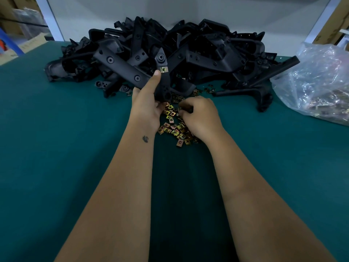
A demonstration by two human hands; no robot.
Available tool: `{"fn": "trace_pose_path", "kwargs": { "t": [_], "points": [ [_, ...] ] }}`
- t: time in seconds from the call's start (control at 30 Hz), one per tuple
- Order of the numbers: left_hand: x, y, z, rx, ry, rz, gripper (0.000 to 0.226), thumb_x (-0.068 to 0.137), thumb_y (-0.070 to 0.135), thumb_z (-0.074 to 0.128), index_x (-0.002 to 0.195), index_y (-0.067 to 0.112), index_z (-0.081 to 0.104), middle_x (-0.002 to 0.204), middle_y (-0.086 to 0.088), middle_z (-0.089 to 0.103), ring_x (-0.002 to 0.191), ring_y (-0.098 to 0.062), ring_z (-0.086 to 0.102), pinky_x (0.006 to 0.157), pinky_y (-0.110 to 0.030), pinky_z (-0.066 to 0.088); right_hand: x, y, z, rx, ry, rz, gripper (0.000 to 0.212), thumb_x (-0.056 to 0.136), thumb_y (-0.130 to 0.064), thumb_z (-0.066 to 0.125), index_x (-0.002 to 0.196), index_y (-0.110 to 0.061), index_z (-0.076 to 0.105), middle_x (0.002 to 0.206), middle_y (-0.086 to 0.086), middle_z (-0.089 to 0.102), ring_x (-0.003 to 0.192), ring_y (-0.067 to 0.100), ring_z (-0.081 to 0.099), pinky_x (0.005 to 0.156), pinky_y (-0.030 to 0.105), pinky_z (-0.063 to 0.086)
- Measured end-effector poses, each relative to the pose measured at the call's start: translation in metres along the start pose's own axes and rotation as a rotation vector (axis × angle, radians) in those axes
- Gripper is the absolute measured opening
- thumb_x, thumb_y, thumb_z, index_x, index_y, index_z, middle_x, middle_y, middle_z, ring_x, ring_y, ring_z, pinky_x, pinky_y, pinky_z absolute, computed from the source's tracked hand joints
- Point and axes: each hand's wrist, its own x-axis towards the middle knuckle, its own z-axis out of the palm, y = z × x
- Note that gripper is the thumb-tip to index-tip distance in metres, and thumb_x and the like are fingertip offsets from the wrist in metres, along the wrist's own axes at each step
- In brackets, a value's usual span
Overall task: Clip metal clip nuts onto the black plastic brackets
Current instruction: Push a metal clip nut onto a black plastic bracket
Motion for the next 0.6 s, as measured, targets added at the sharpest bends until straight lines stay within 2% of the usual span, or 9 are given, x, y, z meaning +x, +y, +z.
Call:
{"fn": "trace_pose_path", "kwargs": {
  "t": [0.07,0.17,0.33,0.43,0.53,0.6],
  "points": [
    [0.0005,-0.0009,0.0002,-0.004,0.0,-0.004,0.05,0.091,0.03,0.07,0.135,0.014,0.053,0.119,-0.003,0.07,0.099,-0.015,0.07,0.074,-0.029,0.054,-0.0013,-0.0006,-0.0014,0.107,0.028,0.03,0.02,0.09,-0.02,0.067,0.109,-0.02,0.073,0.107,-0.003,0.069,0.107,0.022,0.059,0.095,0.041,0.048],
    [0.0004,-0.0015,0.0006,-0.004,-0.002,-0.005,0.05,0.091,0.029,0.071,0.135,0.013,0.053,0.12,-0.004,0.07,0.1,-0.016,0.07,0.075,-0.028,0.056,-0.0023,-0.0017,-0.0031,0.174,0.072,0.048,0.014,0.086,-0.017,0.071,0.1,-0.019,0.072,0.09,-0.009,0.064,0.094,0.014,0.061,0.087,0.035,0.051],
    [-0.0011,-0.0012,0.0024,-0.035,-0.009,-0.04,0.048,0.092,0.024,0.07,0.135,0.012,0.053,0.121,-0.008,0.067,0.103,-0.021,0.067,0.067,-0.029,0.058,-0.0012,-0.0003,-0.0022,0.308,0.133,0.057,0.013,0.088,-0.011,0.067,0.098,-0.019,0.07,0.098,-0.003,0.067,0.093,0.012,0.062,0.086,0.028,0.051],
    [-0.0019,-0.002,0.0031,-0.015,-0.023,-0.041,0.046,0.092,0.021,0.069,0.134,0.011,0.053,0.123,-0.009,0.066,0.107,-0.022,0.065,0.063,-0.027,0.057,-0.0008,0.0002,-0.0044,0.374,0.227,0.078,0.012,0.09,-0.011,0.065,0.094,-0.022,0.067,0.092,-0.01,0.065,0.092,0.007,0.06,0.086,0.025,0.05],
    [-0.0015,-0.0027,0.0028,0.0,-0.025,-0.03,0.045,0.092,0.019,0.069,0.133,0.012,0.053,0.124,-0.008,0.066,0.109,-0.022,0.065,0.067,-0.029,0.057,-0.0003,0.004,-0.0055,0.282,0.304,0.114,0.019,0.092,-0.016,0.063,0.11,-0.022,0.067,0.107,-0.007,0.061,0.104,0.012,0.058,0.09,0.03,0.049],
    [-0.0013,-0.0025,0.0026,-0.003,-0.026,-0.026,0.046,0.092,0.018,0.069,0.134,0.011,0.052,0.124,-0.009,0.066,0.109,-0.022,0.066,0.07,-0.029,0.058,-0.0004,0.0042,-0.0061,0.21,0.29,0.084,0.023,0.09,-0.017,0.063,0.112,-0.023,0.068,0.112,-0.006,0.055,0.112,0.017,0.054,0.093,0.033,0.047]
  ]
}}
